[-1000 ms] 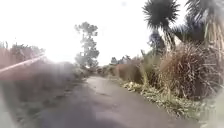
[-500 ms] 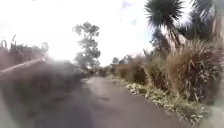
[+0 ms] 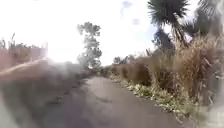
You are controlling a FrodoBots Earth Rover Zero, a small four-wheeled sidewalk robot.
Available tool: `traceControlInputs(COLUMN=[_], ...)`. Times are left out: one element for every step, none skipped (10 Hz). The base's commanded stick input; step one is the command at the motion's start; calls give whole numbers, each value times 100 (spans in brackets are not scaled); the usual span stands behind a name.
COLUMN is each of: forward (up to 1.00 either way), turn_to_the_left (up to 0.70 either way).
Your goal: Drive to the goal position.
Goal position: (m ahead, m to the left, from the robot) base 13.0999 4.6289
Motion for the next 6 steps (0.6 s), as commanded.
traceControlInputs(forward=[50,50,50,50,50,50], turn_to_the_left=[1,1,1,1,1,1])
